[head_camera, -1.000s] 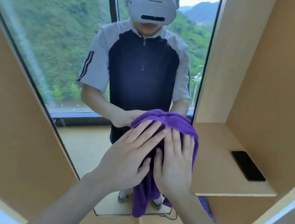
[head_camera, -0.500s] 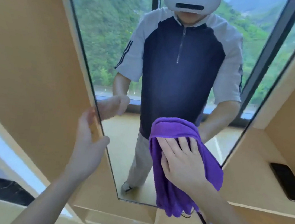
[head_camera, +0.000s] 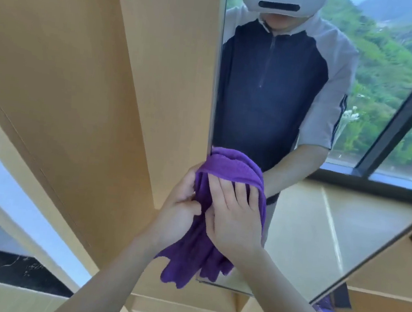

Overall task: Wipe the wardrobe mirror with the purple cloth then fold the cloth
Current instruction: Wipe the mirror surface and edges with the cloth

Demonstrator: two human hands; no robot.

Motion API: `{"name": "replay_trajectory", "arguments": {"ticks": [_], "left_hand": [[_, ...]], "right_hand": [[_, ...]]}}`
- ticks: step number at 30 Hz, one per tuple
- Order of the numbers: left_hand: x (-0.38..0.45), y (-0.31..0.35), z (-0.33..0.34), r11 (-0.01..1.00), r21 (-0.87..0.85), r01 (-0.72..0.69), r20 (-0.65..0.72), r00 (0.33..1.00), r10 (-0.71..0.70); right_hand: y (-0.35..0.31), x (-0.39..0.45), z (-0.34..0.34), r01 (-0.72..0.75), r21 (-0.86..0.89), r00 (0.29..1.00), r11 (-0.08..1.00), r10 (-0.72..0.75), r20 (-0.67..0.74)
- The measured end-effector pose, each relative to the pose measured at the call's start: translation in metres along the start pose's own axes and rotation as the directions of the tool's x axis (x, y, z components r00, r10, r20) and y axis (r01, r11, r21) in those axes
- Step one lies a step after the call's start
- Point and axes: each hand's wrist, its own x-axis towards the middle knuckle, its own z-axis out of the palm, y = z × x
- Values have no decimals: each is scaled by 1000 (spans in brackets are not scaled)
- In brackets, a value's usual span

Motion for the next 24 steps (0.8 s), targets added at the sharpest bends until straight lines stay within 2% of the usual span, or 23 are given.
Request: {"name": "replay_trajectory", "arguments": {"ticks": [1,2,4,5,9,12,15,24], "left_hand": [[4,1,-1,997,-60,50,-13,999,-50],[9,-6,-3,999,-5,50,8,999,-50],[11,-4,-1,999,32,28,20,999,-28],[13,-5,0,999,36,5,2,1000,-5],[13,-21,0,987,141,-71,3,997,71],[8,-36,1,971,229,-69,-1,997,71],[9,-43,-1,954,284,-94,-17,995,103],[30,-50,-3,923,366,-118,-43,989,143]], "right_hand": [[2,-14,12,73,78,997,994,-75,19],[5,-38,20,150,135,980,979,-166,113],[12,-81,31,135,104,945,985,-160,286],[15,-86,34,104,100,943,989,-130,307],[25,-78,28,-40,131,976,991,11,219],[32,-50,13,-55,181,998,982,51,28],[46,-22,-2,-82,208,987,975,108,-117],[74,-10,-1,-13,120,990,993,30,-139]]}}
